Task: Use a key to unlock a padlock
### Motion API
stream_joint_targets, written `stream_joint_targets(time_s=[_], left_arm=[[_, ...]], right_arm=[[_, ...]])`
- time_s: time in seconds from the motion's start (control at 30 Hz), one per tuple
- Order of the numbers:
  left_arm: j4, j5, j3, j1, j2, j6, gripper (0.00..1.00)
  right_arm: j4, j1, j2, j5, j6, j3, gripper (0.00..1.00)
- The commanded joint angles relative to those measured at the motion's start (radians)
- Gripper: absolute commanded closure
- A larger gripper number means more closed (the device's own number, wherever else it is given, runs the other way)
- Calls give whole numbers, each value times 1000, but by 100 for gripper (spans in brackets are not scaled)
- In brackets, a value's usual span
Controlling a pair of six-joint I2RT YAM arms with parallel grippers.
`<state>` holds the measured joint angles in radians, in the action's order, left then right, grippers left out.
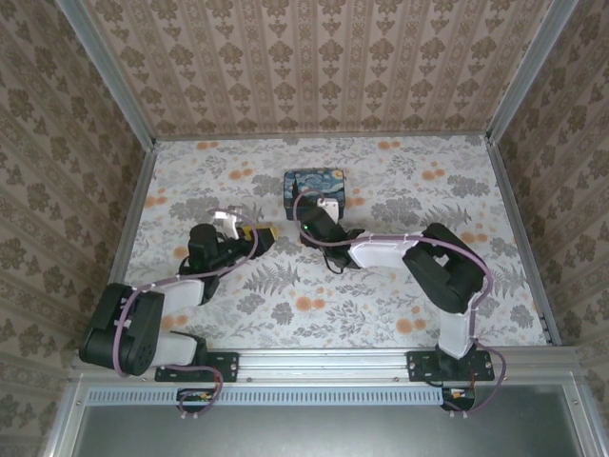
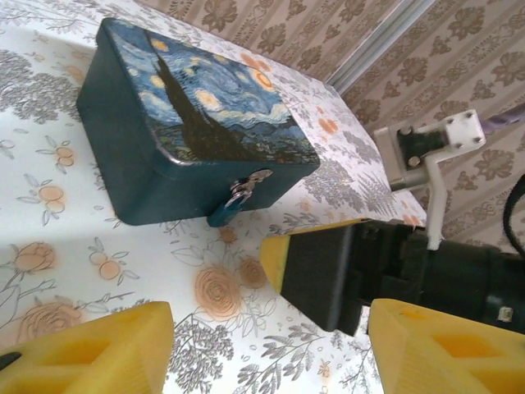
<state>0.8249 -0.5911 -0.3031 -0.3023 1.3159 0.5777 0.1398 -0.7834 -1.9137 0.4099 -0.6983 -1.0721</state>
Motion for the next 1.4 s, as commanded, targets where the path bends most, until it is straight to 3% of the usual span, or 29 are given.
stream_joint_targets(time_s=[0.0,0.4,0.63,0.73,1.0,1.37], left_arm=[[-66,-4,22,5,-39,-52,34],[-42,-26,66,15,-89,-78,32],[-22,-28,81,16,-94,-72,32],[-20,-29,84,18,-103,-71,32],[-30,-30,88,21,-119,-75,32],[-27,-33,93,22,-125,-73,33]], right_arm=[[74,-5,-52,125,15,-32,49],[140,-1,-183,181,89,-133,42],[173,21,-219,250,137,-141,44],[213,41,-225,225,145,-129,49],[197,54,-235,186,172,-136,46],[162,79,-247,108,161,-161,54]])
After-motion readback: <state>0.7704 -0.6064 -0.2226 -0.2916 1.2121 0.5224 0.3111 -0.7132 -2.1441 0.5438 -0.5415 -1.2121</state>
